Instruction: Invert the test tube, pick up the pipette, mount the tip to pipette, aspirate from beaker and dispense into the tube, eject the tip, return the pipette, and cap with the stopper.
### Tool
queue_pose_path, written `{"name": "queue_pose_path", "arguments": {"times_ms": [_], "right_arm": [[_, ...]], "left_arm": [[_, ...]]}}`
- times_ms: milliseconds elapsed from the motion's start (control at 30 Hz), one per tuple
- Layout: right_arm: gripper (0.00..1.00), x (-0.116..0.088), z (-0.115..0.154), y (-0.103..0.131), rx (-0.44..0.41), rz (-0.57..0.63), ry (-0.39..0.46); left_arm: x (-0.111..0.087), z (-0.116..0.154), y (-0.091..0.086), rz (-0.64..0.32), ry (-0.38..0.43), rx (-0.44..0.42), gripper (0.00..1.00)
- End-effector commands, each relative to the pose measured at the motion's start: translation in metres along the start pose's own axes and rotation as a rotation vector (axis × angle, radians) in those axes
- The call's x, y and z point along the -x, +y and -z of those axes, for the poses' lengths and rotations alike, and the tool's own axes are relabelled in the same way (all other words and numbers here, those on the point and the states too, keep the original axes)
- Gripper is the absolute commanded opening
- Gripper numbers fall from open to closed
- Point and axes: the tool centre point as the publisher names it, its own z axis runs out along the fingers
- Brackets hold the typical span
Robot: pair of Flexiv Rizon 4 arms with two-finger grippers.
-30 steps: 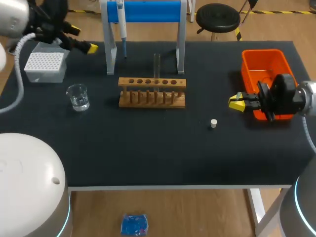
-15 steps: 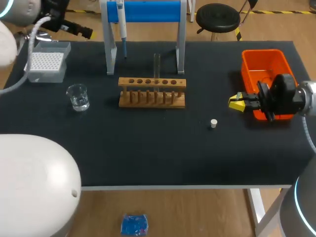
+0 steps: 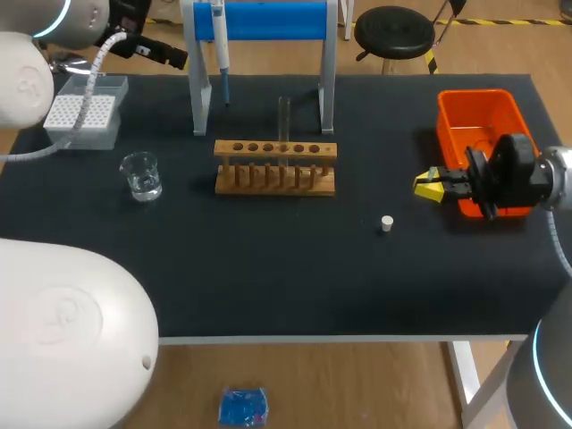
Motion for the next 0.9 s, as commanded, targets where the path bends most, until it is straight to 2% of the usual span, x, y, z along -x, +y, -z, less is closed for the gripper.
{"name": "queue_pose_path", "arguments": {"times_ms": [33, 367, 633, 900], "right_arm": [[0.0, -0.001, -0.001, 0.0, -0.001, 0.001, -0.002], [0.0, -0.001, -0.001, 0.0, -0.001, 0.001, -0.002], [0.0, -0.001, -0.001, 0.0, -0.001, 0.001, -0.002], [0.0, -0.001, -0.001, 0.0, -0.001, 0.001, -0.002]], "left_arm": [[0.001, 0.0, 0.0, 0.001, 0.001, 0.003, 1.0], [0.001, 0.0, 0.0, 0.001, 0.001, 0.003, 1.0], [-0.013, -0.041, -0.037, -0.035, -0.027, 0.01, 1.0], [-0.016, -0.075, -0.053, 0.016, -0.032, 0.005, 1.0]]}}
